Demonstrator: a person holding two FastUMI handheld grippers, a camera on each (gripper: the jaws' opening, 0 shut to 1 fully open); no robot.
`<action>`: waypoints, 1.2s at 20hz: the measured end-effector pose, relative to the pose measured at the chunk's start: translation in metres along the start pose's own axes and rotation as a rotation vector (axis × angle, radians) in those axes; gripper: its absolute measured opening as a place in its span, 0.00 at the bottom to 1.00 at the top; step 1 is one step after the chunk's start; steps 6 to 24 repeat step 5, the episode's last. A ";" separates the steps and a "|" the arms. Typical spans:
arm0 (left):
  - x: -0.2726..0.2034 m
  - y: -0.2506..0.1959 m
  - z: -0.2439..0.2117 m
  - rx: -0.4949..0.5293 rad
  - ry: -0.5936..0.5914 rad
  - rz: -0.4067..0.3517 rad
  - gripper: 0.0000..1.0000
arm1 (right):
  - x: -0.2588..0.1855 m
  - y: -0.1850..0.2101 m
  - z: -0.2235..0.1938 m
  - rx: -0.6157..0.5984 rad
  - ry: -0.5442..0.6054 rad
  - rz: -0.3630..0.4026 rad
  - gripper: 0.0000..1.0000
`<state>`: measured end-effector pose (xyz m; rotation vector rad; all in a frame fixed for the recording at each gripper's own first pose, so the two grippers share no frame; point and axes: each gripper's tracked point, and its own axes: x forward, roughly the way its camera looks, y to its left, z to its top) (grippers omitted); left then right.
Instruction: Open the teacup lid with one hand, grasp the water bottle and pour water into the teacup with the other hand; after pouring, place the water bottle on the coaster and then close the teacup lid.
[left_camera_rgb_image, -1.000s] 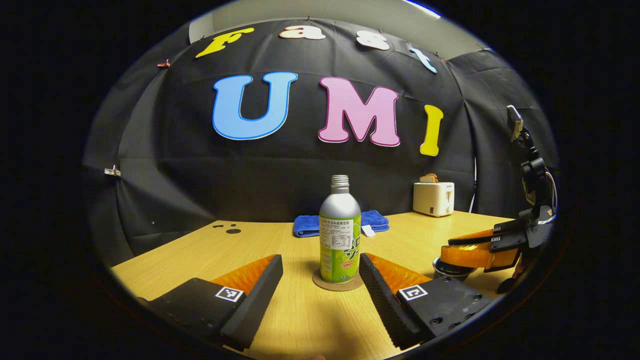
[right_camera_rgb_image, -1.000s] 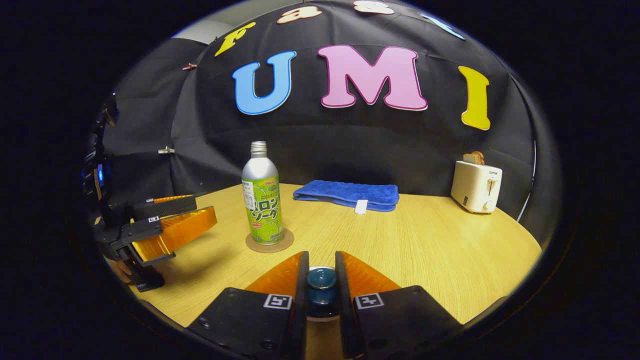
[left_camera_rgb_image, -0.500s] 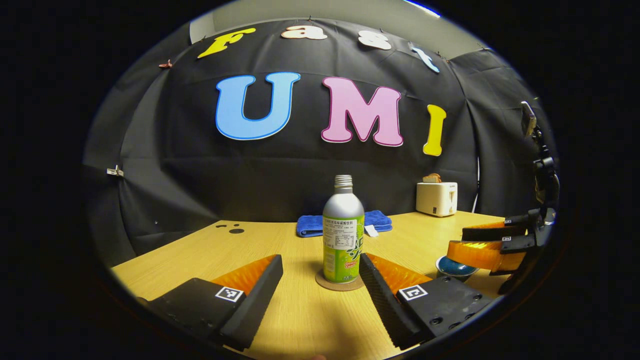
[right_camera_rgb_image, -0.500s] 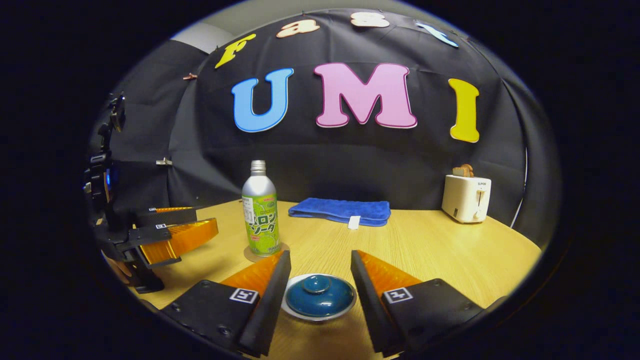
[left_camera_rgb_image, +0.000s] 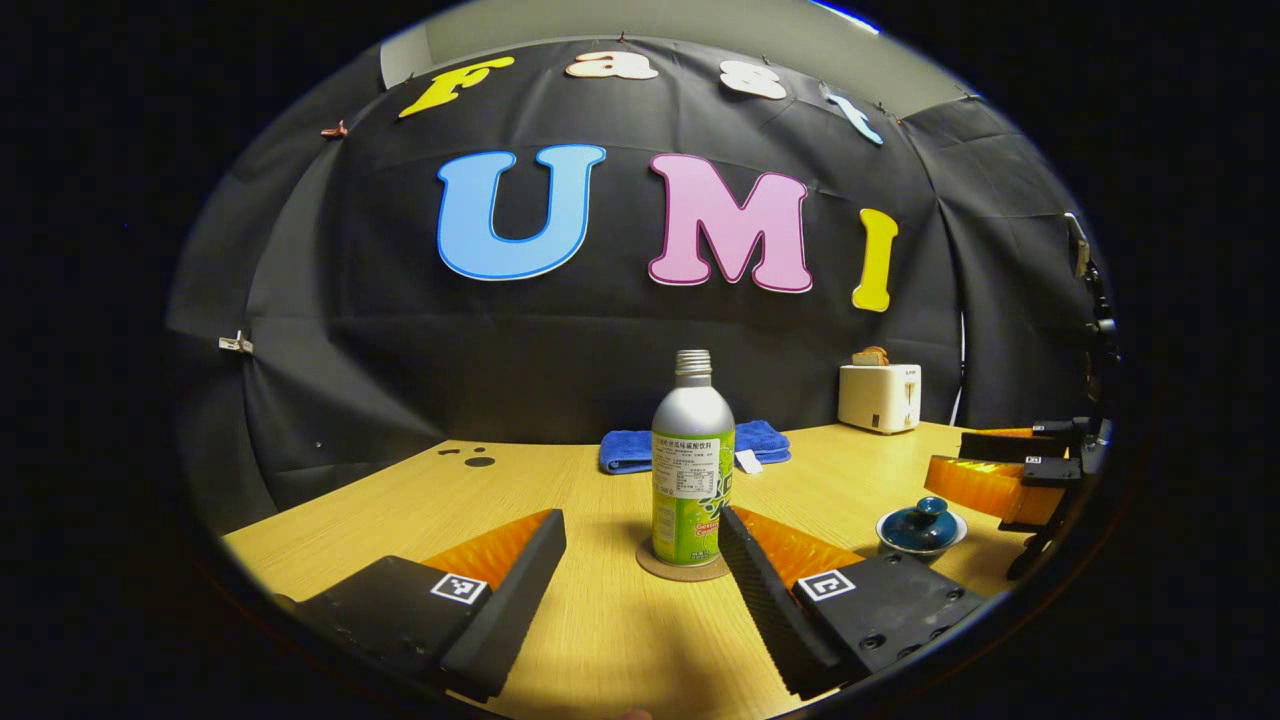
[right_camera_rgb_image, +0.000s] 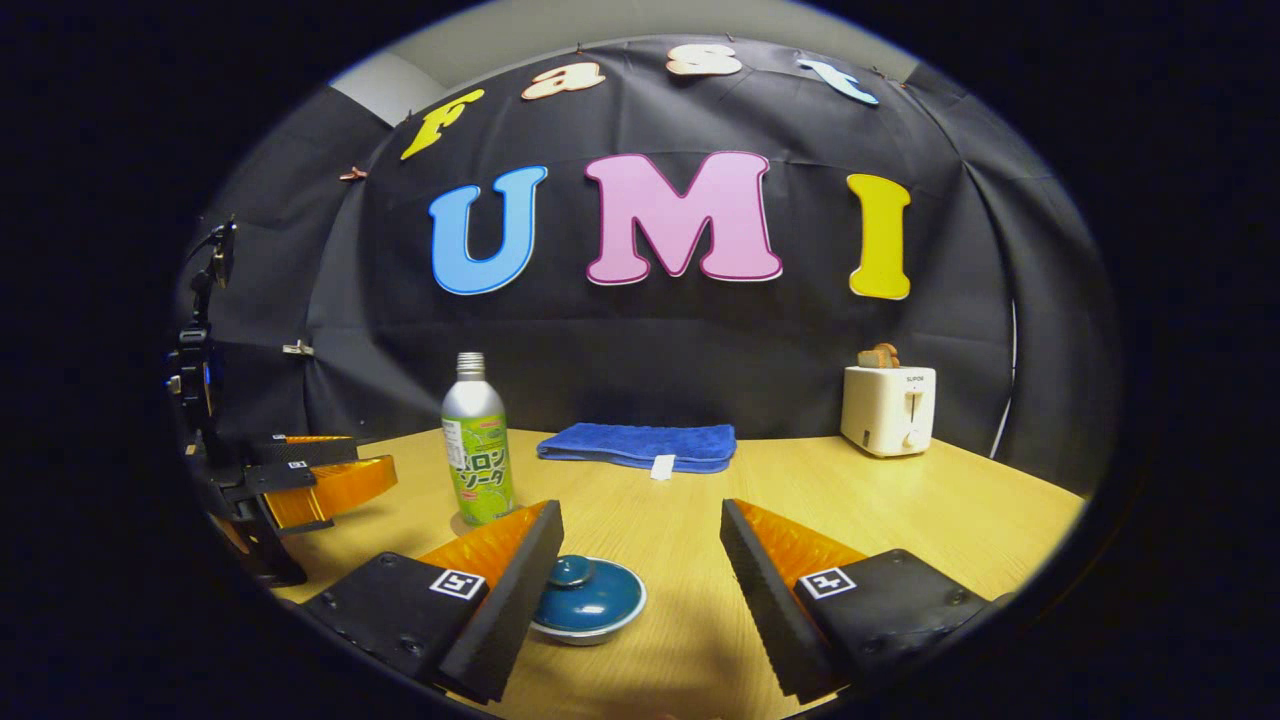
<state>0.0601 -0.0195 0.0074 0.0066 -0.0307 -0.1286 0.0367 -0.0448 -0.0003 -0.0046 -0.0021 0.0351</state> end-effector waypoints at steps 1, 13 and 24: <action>0.000 0.000 -0.002 0.000 0.000 0.000 0.97 | 0.000 -0.004 0.000 0.000 -0.001 -0.007 0.98; 0.000 0.001 -0.003 -0.001 0.002 0.019 0.97 | 0.000 -0.006 0.000 0.000 -0.001 -0.013 0.98; 0.000 0.001 -0.003 -0.001 0.002 0.019 0.97 | 0.000 -0.006 0.000 0.000 -0.001 -0.013 0.98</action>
